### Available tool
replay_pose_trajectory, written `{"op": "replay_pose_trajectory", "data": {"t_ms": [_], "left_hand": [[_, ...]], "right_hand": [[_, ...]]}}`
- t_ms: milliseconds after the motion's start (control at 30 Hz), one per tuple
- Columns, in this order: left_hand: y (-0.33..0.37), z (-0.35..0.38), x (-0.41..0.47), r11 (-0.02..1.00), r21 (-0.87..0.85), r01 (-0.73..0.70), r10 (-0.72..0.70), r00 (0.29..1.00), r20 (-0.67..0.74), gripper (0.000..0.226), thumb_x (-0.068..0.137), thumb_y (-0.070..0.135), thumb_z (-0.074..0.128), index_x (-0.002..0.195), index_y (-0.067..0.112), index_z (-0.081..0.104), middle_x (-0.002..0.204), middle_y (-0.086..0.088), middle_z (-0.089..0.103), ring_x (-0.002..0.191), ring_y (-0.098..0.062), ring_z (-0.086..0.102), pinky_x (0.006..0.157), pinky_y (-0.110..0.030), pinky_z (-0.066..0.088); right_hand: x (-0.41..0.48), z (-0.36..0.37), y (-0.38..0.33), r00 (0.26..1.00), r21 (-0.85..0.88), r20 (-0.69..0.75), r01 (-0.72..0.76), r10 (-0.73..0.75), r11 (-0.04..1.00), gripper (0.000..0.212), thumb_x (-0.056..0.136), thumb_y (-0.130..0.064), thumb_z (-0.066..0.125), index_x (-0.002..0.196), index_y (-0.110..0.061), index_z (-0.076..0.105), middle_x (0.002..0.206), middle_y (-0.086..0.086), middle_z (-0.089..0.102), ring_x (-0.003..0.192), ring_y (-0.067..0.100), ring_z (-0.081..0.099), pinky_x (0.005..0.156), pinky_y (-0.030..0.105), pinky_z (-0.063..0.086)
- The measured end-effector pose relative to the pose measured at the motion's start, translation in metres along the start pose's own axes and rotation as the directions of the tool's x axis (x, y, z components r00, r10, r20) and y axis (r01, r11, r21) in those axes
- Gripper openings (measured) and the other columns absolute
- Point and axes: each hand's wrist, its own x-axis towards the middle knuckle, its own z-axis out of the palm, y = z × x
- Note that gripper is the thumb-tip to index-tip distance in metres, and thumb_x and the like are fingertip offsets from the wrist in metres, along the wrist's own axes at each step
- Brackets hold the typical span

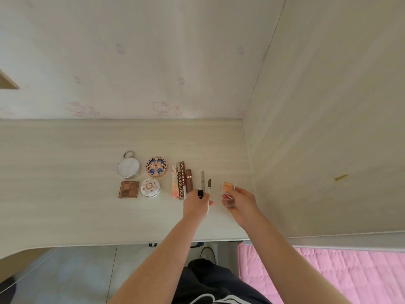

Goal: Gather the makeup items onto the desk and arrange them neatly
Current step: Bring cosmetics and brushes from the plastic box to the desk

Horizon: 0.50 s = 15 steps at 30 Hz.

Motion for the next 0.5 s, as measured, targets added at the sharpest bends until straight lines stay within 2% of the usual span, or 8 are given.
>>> {"op": "replay_pose_trajectory", "data": {"t_ms": [100,167,233,300,367,500], "left_hand": [[0.001,-0.001,0.013,0.997,0.069,0.016,-0.014,0.999,-0.031,0.012,0.095,0.022,0.048,0.096,0.014,0.056,0.081,0.001,0.071,0.065,-0.012,0.061,0.056,-0.026,0.049],[-0.001,-0.001,0.021,0.991,0.128,0.033,-0.025,0.998,-0.063,0.014,0.095,0.024,0.048,0.098,0.013,0.056,0.085,-0.002,0.071,0.074,-0.016,0.064,0.065,-0.032,0.055],[-0.004,-0.001,0.026,0.98,0.191,0.051,-0.034,0.995,-0.092,0.016,0.095,0.027,0.048,0.098,0.012,0.055,0.09,-0.006,0.07,0.08,-0.022,0.066,0.071,-0.038,0.057],[-0.007,-0.001,0.03,0.96,0.274,0.06,-0.033,0.994,-0.103,0.021,0.096,0.03,0.047,0.098,0.011,0.056,0.092,-0.008,0.067,0.083,-0.026,0.065,0.074,-0.042,0.057],[-0.007,-0.002,0.031,0.937,0.344,0.065,-0.028,0.994,-0.11,0.023,0.097,0.032,0.046,0.098,0.011,0.055,0.093,-0.008,0.066,0.084,-0.028,0.064,0.075,-0.043,0.056],[0.0,-0.004,0.031,0.886,0.462,0.039,0.011,0.995,-0.104,0.024,0.099,0.031,0.044,0.101,0.01,0.054,0.095,-0.009,0.063,0.087,-0.028,0.064,0.076,-0.041,0.055]], "right_hand": [[0.011,0.005,-0.001,1.0,-0.068,-0.015,-0.026,0.025,0.997,0.017,0.086,0.0,0.064,0.103,-0.001,0.061,0.077,0.015,0.057,0.064,0.021,0.055,0.049,0.029,0.042],[0.019,0.008,0.001,0.999,-0.134,-0.021,-0.04,0.038,0.99,0.013,0.086,-0.005,0.066,0.099,-0.006,0.062,0.079,0.015,0.06,0.066,0.02,0.059,0.053,0.033,0.048],[0.027,0.01,0.003,0.998,-0.171,-0.023,-0.054,0.051,0.984,0.014,0.087,-0.006,0.066,0.1,-0.007,0.062,0.077,0.014,0.061,0.064,0.02,0.057,0.061,0.038,0.049],[0.033,0.013,0.004,0.998,-0.218,-0.033,-0.058,0.052,0.974,0.012,0.087,-0.007,0.066,0.098,-0.009,0.062,0.079,0.012,0.062,0.066,0.019,0.058,0.062,0.038,0.049],[0.038,0.015,0.004,0.998,-0.282,-0.047,-0.046,0.034,0.958,0.012,0.087,-0.007,0.065,0.099,-0.009,0.062,0.08,0.011,0.062,0.065,0.018,0.058,0.058,0.035,0.047],[0.045,0.019,0.003,0.996,-0.518,-0.049,0.038,-0.074,0.854,0.017,0.087,-0.015,0.066,0.102,-0.008,0.061,0.071,0.009,0.058,0.048,0.019,0.047,0.044,0.026,0.04]]}}
